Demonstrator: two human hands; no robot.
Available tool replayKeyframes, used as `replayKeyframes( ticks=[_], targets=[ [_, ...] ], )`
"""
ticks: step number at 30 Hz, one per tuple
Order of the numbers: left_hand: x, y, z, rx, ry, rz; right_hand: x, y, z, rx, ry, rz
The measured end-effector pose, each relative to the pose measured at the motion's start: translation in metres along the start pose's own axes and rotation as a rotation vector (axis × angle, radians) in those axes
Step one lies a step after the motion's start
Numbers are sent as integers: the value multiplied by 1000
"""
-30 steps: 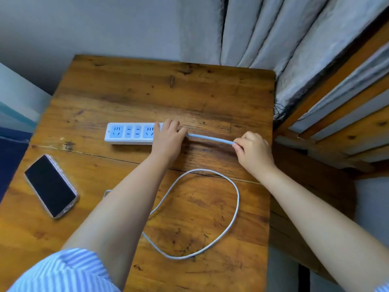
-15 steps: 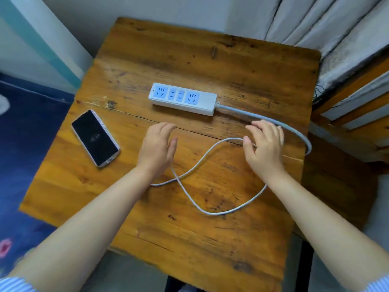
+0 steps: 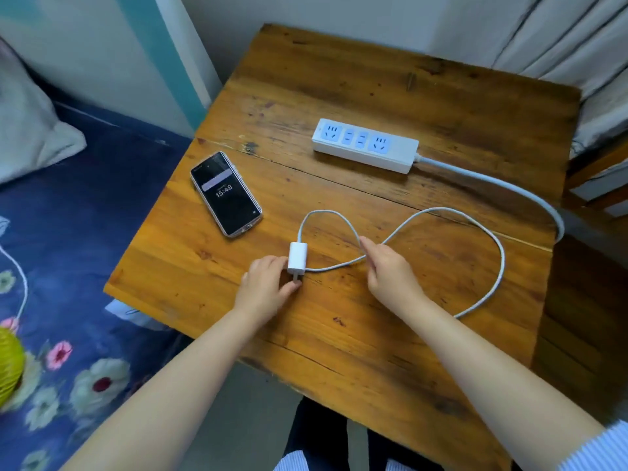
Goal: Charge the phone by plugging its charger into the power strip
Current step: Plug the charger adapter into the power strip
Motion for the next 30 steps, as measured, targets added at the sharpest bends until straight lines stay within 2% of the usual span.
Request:
replayKeyframes(
  ticks=[4, 6, 8, 10, 12, 15, 17, 19, 22, 24, 30],
  targets=[
    [6, 0, 0, -15, -93, -108, 24, 17, 5, -4, -179, 279],
    [3, 1, 3, 13, -131, -143, 22, 26, 9, 52, -171, 417],
    [-3, 4, 6, 57, -126, -141, 4, 30, 9, 143, -32, 397],
    [-12, 6, 9, 96, -102, -129, -26, 26, 2, 181, 202, 397],
    [-17, 5, 11, 98, -92, -109, -49, 5, -12, -22, 355, 503],
    [-23, 3, 14, 65, -83, -116, -60, -31, -29, -434, 424, 689],
    [-27, 3, 14, 53, -70, -115, -62, -45, -33, -569, 451, 790],
    [-28, 5, 14, 42, -56, -82, -61, -48, -36, -595, 439, 831],
    [-29, 9, 13, 26, -32, -18, -55, -52, -34, -617, 388, 789],
    [-28, 14, 11, 39, -11, 27, -47, -50, -30, -622, 319, 646],
    [-17, 31, -8, 121, 57, 54, -12, 4, -32, -385, 172, 349]
  ],
)
Point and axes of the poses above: each hand's wrist, its own z-axis away from the middle knuckle, its own y-axis out of the back of the hand, x = y × z, the point moved 7 cm from there along -z, towards the middle knuckle, and after that the axes turned 3 degrees about -x, right-handed, at the moved point
